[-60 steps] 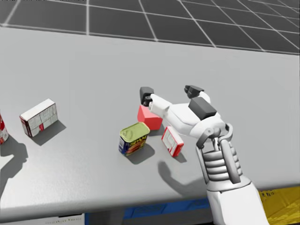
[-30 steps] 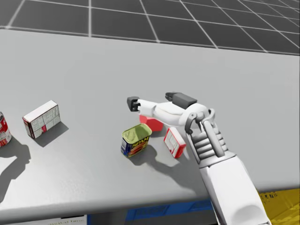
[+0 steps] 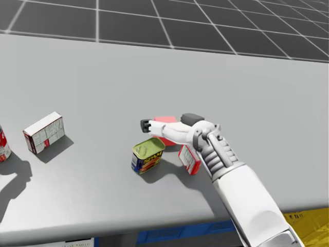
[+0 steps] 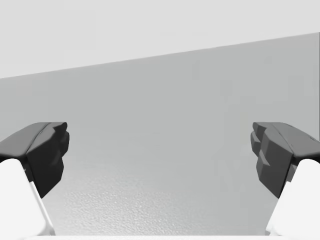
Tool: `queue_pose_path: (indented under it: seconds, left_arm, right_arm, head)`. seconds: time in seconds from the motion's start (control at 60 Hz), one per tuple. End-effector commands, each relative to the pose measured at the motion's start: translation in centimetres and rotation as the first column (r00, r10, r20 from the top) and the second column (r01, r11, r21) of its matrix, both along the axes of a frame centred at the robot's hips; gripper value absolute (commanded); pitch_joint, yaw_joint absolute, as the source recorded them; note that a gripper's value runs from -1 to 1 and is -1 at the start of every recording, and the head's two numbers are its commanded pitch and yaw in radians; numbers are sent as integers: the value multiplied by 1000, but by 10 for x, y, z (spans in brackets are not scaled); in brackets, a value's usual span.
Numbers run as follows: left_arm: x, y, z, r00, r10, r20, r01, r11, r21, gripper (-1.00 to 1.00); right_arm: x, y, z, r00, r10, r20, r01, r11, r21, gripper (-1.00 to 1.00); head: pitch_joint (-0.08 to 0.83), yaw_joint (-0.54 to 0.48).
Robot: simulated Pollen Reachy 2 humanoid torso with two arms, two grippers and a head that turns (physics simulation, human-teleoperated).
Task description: Find the red cube and pick it up.
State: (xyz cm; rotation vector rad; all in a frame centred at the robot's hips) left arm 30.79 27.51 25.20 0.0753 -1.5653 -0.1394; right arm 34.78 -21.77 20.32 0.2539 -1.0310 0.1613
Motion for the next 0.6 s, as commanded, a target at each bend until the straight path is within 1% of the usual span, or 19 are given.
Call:
queue_pose_path:
  seconds: [0.017,0.1,0.133,0.167,0.183,0.2,0.217,0.233,0.25,0.267,0.3,0.333,0.467,0.583,0.6]
  left_arm:
    - [0,0,1,1000,-4,0,4,1000,-5,-1000]
    - [0,0,1,1000,-5,0,5,1000,-5,-1000]
    - [-1,0,1,1000,-5,0,5,1000,-5,-1000]
    - [-1,0,1,1000,-5,0,5,1000,-5,-1000]
    - [-1,0,1,1000,-5,0,5,1000,-5,-1000]
    - [-1,0,1,1000,-5,0,5,1000,-5,-1000]
    - [-1,0,1,1000,-5,0,5,1000,-5,-1000]
    - [-1,0,1,1000,-5,0,5,1000,-5,-1000]
    - [-1,0,1,1000,-5,0,5,1000,-5,-1000]
    - [-1,0,1,1000,-5,0,5,1000,-4,-1000]
    - [-1,0,0,1000,-5,0,5,1000,-4,-1000]
    - [0,0,0,1000,-5,-1,5,1000,-3,-1000]
    - [0,0,0,1000,-5,-1,5,1000,-2,-1000]
    - [-1,0,0,1000,-4,-1,4,1000,-1,-1000]
    - [-1,0,0,1000,-4,-1,4,1000,-1,-1000]
  right_arm:
    - [8,-3,-12,956,-188,-225,144,970,-196,-1000]
    - [11,-4,-15,953,-190,-234,144,969,-200,-1000]
    - [12,-4,-17,954,-186,-236,137,968,-209,-1000]
    - [12,-4,-18,955,-190,-230,140,966,-218,-832]
    - [12,-4,-18,954,-192,-232,141,966,-219,-468]
    - [12,-4,-18,953,-194,-232,142,964,-223,-211]
    - [12,-4,-19,953,-196,-230,143,963,-228,-77]
    - [12,-4,-19,954,-196,-227,142,962,-234,208]
    - [12,-4,-19,954,-196,-227,142,962,-234,208]
    - [11,-4,-19,954,-192,-230,136,962,-239,769]
    - [10,-4,-19,953,-191,-235,132,961,-245,934]
    - [9,-4,-20,954,-189,-233,128,959,-253,996]
    - [8,-4,-19,956,-181,-230,118,958,-263,1000]
    - [7,-4,-19,958,-174,-228,110,957,-267,1000]
    - [7,-4,-20,958,-172,-228,108,958,-267,1000]
  head:
    - [614,-276]
    - [615,-278]
    - [614,-280]
    - [614,-281]
    - [613,-283]
    - [613,-283]
    - [613,-284]
    - [613,-285]
    - [613,-285]
    - [613,-286]
    - [612,-287]
    - [611,-287]
    - [601,-291]
    - [553,-290]
    - [529,-290]
